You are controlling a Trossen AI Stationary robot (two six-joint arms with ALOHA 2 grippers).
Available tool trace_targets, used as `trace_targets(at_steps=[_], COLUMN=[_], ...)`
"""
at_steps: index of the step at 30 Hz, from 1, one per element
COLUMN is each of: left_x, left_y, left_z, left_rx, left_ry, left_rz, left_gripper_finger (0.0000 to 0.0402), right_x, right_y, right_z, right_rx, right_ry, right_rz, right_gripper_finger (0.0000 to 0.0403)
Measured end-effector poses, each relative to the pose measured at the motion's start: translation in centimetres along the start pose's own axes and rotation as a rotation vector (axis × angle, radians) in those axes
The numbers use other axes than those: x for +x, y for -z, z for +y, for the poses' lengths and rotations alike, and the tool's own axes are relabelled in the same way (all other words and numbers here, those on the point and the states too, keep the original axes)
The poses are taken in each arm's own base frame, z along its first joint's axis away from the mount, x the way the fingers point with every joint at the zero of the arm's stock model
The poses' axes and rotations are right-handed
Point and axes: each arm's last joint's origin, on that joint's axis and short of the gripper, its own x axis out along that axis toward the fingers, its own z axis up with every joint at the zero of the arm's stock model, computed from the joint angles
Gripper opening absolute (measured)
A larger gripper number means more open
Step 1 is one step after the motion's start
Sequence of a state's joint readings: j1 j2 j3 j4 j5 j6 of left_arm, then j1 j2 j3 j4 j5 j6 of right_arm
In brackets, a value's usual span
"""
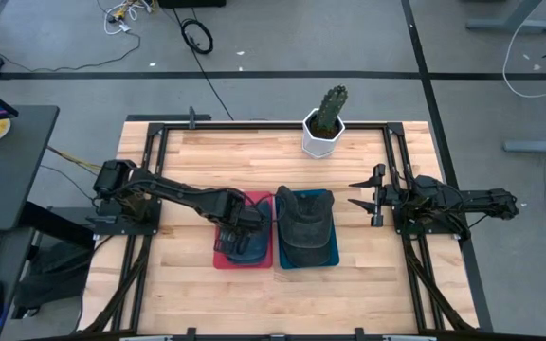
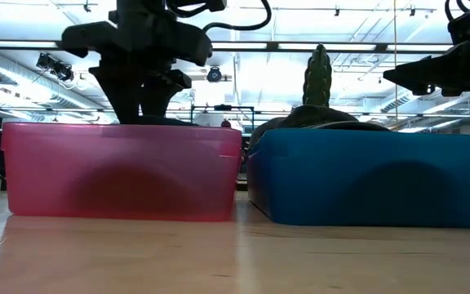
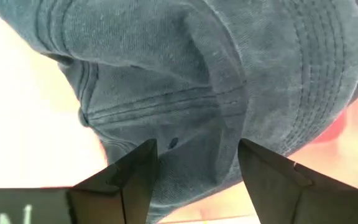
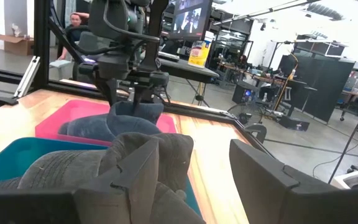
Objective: Pick & Place hat
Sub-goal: Put the blue cap into the red bin, then return to Home Position
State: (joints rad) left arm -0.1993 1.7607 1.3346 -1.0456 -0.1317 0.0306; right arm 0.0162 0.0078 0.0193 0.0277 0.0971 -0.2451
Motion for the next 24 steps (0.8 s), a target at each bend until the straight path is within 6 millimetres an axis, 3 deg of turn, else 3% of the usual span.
trace_targets(at_steps=[8, 15, 24], left_x=[0.0, -0.2, -0.2], left_y=[-0.2, -1.3, -1.3], left_z=[0.0, -0.6, -1.0], left_rx=[-0.168, -0.029, -0.058], left_ry=[-0.001, 0.005, 0.011], left_rz=[-0.025, -0.136, -0.14], left_gripper_finger=[0.0227, 0.0227, 0.0227], right_x=[0.0, 0.0, 0.0], right_y=[0.0, 0.0, 0.0], right_z=[0.0, 0.0, 0.0], right_rx=[0.0, 0.0, 0.0], right_ry=[0.0, 0.0, 0.0], right_rz=[0.0, 0.0, 0.0], right_gripper_finger=[0.0201, 0.0201, 0.0201])
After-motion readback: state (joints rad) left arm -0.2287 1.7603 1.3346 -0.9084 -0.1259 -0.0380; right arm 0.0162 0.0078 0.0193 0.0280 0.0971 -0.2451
